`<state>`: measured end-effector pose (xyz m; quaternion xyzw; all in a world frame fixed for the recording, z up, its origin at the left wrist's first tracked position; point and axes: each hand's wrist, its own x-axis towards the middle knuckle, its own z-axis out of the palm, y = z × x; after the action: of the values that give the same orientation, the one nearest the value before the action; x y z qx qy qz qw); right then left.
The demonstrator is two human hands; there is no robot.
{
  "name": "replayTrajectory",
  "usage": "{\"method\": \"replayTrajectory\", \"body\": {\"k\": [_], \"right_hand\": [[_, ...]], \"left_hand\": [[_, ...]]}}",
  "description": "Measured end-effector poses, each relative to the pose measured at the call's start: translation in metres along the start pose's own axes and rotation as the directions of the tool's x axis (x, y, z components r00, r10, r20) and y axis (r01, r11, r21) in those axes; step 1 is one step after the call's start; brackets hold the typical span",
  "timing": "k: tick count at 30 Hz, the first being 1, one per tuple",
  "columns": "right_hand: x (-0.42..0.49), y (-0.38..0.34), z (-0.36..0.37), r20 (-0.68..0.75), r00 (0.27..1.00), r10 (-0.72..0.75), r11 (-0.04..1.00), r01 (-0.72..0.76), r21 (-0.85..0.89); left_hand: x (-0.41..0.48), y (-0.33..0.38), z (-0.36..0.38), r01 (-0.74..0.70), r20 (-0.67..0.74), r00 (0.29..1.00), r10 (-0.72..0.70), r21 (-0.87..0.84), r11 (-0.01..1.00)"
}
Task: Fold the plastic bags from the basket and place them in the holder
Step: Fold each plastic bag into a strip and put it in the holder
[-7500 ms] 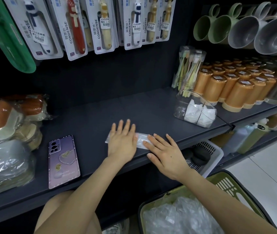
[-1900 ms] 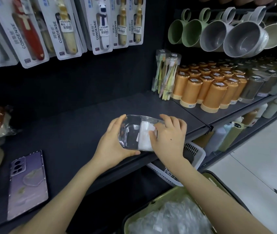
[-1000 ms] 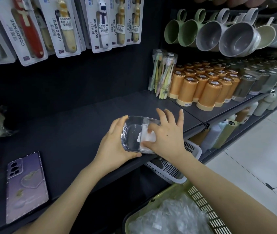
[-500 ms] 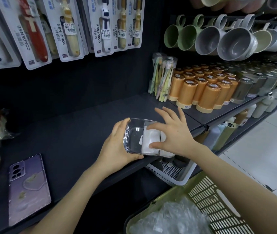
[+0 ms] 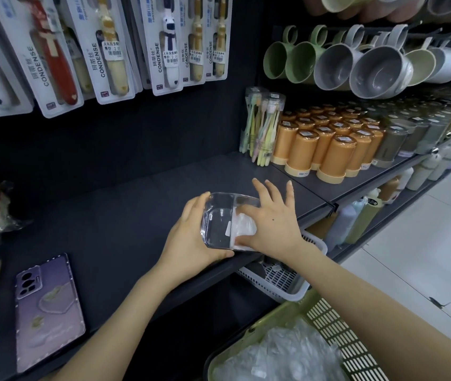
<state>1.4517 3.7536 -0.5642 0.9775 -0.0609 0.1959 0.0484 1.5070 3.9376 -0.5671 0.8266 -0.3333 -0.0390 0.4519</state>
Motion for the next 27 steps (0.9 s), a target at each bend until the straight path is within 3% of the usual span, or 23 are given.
{"method": "replayTrajectory", "body": {"k": [6, 10, 15, 22, 27], "right_hand": [[0.001, 0.011, -0.006, 0.043, 0.998, -0.051, 0.995, 0.047, 0.090], [0.000, 0.008, -0.003, 0.053, 0.998, -0.038, 0.998, 0.036, 0.043], [-0.002, 0.005, 0.003, -0.050, 0.999, -0.018, 0.998, 0.021, 0.060], [-0.009, 0.015, -0.008, -0.214, 0.975, 0.060, 0.964, -0.001, 0.265], [-0.037, 0.050, -0.011, -0.283, 0.932, 0.228, 0.941, -0.137, 0.309]], "left_hand": [[0.001, -0.002, 0.000, -0.024, 0.010, 1.000, 0.024, -0.016, 1.000], [0.001, -0.003, 0.002, -0.023, 0.002, 1.000, 0.023, -0.030, 0.999], [0.003, -0.004, 0.003, -0.024, -0.004, 1.000, 0.024, -0.045, 0.999], [0.011, -0.004, 0.002, -0.001, 0.002, 1.000, 0.002, -0.098, 0.995], [0.025, -0.006, 0.002, 0.048, 0.019, 0.999, -0.046, -0.087, 0.995]]}}
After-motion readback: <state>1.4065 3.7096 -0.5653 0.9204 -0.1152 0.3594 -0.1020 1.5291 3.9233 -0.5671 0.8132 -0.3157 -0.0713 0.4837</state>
